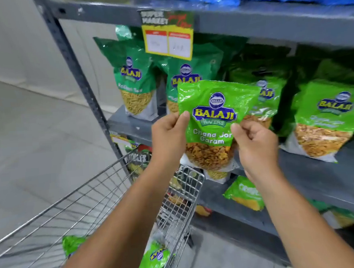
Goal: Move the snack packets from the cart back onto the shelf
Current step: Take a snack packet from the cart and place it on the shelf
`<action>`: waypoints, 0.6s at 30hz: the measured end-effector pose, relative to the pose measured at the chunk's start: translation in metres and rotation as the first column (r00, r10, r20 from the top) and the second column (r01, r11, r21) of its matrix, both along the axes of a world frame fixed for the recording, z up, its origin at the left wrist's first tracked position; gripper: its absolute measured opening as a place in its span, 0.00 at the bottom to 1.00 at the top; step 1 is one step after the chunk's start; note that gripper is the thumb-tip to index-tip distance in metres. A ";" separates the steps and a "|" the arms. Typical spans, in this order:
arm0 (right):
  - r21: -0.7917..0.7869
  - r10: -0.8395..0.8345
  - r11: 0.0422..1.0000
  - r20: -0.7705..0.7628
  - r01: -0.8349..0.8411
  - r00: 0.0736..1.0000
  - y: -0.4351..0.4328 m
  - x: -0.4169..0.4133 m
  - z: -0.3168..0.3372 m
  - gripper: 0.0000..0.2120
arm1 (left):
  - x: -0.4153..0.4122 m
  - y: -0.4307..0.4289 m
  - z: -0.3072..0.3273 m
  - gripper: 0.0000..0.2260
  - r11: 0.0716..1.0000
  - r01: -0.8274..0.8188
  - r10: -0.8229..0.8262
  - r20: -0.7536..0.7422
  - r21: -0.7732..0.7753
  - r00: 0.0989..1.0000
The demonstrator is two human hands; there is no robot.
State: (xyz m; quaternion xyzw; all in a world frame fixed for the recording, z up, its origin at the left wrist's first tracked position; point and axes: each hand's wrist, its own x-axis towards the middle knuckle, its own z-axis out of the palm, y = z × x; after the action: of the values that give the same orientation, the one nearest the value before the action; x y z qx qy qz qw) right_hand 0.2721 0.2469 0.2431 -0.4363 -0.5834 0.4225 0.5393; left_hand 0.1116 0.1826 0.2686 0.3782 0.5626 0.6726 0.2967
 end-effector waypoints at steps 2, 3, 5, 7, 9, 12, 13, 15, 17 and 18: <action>-0.009 -0.056 0.998 -0.021 0.055 0.998 0.012 0.021 0.005 0.03 | 0.019 0.020 0.010 0.20 0.999 0.049 -0.049 -0.015 0.000 0.999; -0.015 -0.077 0.997 -0.013 0.077 0.997 0.017 0.028 0.006 0.03 | 0.027 0.029 0.013 0.20 0.997 0.071 -0.071 -0.023 -0.007 0.997; -0.021 -0.140 0.990 0.014 0.140 0.990 0.028 0.044 0.008 0.04 | 0.043 0.049 0.014 0.22 0.993 0.117 -0.118 -0.029 -0.023 0.993; -0.026 -0.192 0.981 0.054 0.194 0.980 0.041 0.051 0.008 0.06 | 0.052 0.068 0.009 0.21 0.990 0.123 -0.123 0.012 -0.067 0.992; -0.034 -0.258 0.965 0.087 0.262 0.962 0.056 0.057 0.006 0.08 | 0.062 0.088 -0.001 0.16 0.983 0.150 -0.140 0.102 -0.105 0.985; -0.042 -0.308 0.948 0.140 0.317 0.941 0.074 0.060 -0.002 0.06 | 0.070 0.107 -0.016 0.12 0.981 0.156 -0.131 0.200 -0.114 0.971; -0.049 -0.312 0.945 0.145 0.322 0.939 0.077 0.060 -0.005 0.04 | 0.072 0.111 -0.020 0.10 0.982 0.143 -0.113 0.226 -0.121 0.968; -0.068 -0.316 0.942 0.165 0.330 0.934 0.081 0.060 -0.013 0.03 | 0.074 0.116 -0.029 0.07 0.977 0.136 -0.092 0.250 -0.163 0.964; -0.073 -0.322 0.937 0.195 0.341 0.927 0.083 0.063 -0.021 0.07 | 0.077 0.119 -0.036 0.10 0.971 0.161 -0.119 0.227 -0.177 0.967; -0.068 -0.328 0.935 0.209 0.349 0.921 0.084 0.065 -0.025 0.08 | 0.079 0.121 -0.039 0.10 0.970 0.175 -0.136 0.221 -0.167 0.966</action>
State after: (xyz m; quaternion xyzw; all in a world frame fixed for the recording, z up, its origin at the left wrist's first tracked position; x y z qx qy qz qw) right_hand 0.3370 0.3306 0.2182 -0.5973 -0.5262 0.3080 0.5210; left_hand 0.1904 0.3041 0.2301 0.3197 0.5573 0.6276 0.4397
